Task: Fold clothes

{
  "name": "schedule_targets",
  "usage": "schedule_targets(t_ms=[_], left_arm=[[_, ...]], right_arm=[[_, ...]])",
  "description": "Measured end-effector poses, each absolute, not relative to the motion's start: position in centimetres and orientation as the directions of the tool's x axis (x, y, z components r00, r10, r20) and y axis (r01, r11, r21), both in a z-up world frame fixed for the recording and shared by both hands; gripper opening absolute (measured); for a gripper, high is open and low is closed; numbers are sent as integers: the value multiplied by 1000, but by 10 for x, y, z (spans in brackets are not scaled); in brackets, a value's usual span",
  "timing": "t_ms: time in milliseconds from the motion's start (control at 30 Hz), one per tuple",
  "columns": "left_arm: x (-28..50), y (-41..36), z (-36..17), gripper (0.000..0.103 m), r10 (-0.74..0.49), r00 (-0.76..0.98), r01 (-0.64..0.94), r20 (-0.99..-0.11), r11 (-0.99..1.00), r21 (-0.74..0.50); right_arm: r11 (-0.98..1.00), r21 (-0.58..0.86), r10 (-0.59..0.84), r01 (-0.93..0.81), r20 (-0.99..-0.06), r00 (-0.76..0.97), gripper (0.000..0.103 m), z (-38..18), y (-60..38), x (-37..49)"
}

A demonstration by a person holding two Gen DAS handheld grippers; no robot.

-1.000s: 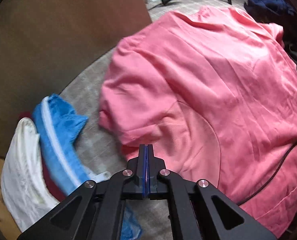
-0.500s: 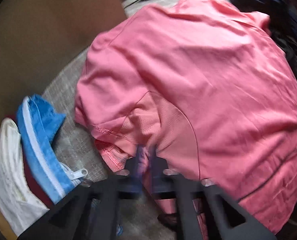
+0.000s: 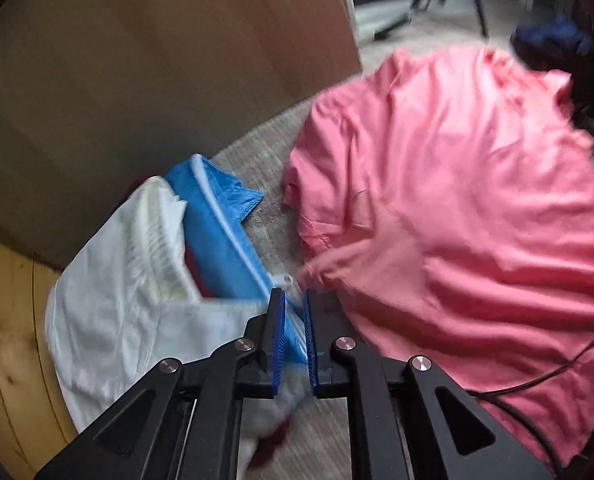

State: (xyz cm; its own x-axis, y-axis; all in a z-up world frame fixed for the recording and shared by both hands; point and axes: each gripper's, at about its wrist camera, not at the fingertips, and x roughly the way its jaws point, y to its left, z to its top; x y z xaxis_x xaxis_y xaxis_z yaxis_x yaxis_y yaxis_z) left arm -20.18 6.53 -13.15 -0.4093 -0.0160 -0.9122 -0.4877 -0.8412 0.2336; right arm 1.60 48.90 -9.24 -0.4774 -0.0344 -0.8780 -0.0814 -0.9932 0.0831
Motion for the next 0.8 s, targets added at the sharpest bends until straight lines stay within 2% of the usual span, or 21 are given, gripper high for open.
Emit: schedule_targets(t_ms=[133,300,400,567,667,700,767,800], left_arm=[[-139,46,-99,11,60,-434,-510,-899,-839,190],[-58,16,-87,11,50,-437,-495,-898,-847,194],[15,6,-91,20,37,-408,-506,-912,-841,192],[103,20,-134,23,53,-297,-574,-954,-807,134],[126,31,-159,23,67,-246,-607,-967,-788,100],[134,35,-167,24,71,-229,-618,-971,-781,88],[134,39,-178,34,55,-227,-620,-972,-778,101],[135,41,-183,34,47,-226,-621,-973,-777,107]], right_arm=[[-995,92,-67,-25,-863,-501,41,-80,481,53],[-990,137,-127,19,-849,-512,41,-71,474,108],[-984,173,-167,34,-851,-497,41,-85,466,145],[-973,226,-222,45,-867,-447,41,-125,444,186],[-966,251,-253,60,-871,-421,41,-143,432,199],[-965,253,-258,69,-872,-417,41,-146,428,201],[-967,240,-253,83,-878,-407,41,-151,422,205],[-968,237,-252,88,-880,-403,41,-153,419,207]])
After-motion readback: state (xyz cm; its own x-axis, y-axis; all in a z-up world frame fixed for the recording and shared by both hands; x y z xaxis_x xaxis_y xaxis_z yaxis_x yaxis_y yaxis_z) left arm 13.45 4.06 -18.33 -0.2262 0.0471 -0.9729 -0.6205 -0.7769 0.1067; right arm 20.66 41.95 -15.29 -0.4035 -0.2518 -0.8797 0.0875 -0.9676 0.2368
